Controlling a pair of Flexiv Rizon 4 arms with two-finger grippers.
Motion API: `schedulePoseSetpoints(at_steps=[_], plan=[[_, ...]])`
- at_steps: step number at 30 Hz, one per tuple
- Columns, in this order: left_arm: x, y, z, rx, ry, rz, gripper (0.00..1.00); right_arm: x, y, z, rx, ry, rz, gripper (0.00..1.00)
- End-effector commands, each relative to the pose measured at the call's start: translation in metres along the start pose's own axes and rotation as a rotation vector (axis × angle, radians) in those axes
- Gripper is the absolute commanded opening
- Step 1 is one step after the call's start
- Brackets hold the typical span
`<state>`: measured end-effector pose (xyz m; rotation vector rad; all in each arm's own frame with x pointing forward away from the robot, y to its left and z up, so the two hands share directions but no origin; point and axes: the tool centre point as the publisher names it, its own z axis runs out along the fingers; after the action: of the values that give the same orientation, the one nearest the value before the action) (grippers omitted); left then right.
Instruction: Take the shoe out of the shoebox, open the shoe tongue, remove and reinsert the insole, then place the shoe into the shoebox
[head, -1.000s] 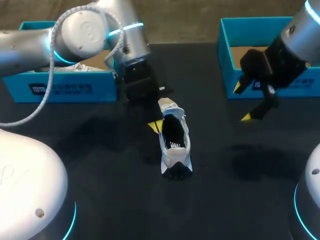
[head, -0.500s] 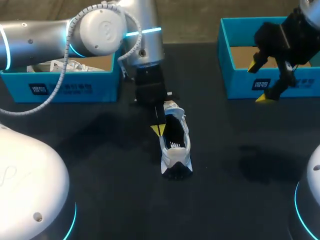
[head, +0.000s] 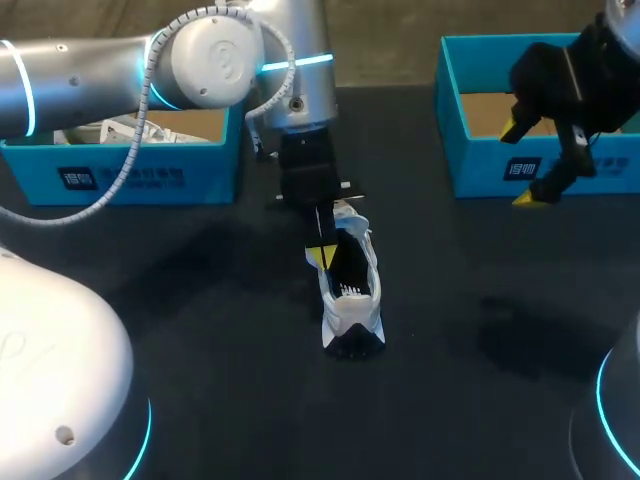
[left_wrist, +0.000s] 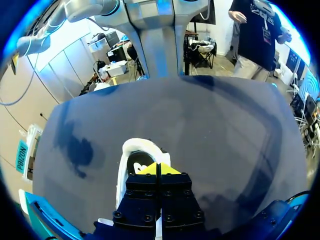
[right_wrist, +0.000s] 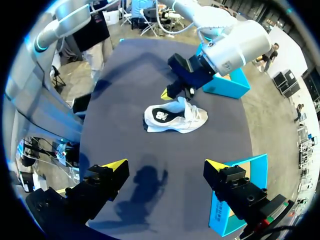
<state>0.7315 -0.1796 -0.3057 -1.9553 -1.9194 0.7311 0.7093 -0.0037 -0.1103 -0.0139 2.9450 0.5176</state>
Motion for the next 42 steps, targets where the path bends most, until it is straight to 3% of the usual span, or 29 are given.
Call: schedulePoseSetpoints(at_steps=[1,4,9,19,30,42], plan=[[0.0,0.0,0.0,-0.002,0.002,0.0,0.0,0.0,0.0,0.001,0.0,0.001,0.0,1.0],[-0.002,0.001,0.001,-0.007,0.025,0.001,0.0,0.0,0.0,0.001,0.0,0.001,0.0,1.0],[-0.014,0.009,0.003,-0.089,0.085,0.001,0.0,0.0,0.0,0.001,0.0,0.001,0.0,1.0],[-0.026,0.026,0.018,-0.198,0.099,0.011,0.0,0.0,0.0,0.001,0.0,0.001,0.0,1.0],[-0.024,0.034,0.039,-0.37,0.04,-0.046,0.0,0.0,0.0,0.001,0.0,0.001,0.0,1.0],[-0.02,0.054,0.059,-0.382,0.073,-0.112,0.0,0.0,0.0,0.001,0.0,0.001,0.0,1.0]])
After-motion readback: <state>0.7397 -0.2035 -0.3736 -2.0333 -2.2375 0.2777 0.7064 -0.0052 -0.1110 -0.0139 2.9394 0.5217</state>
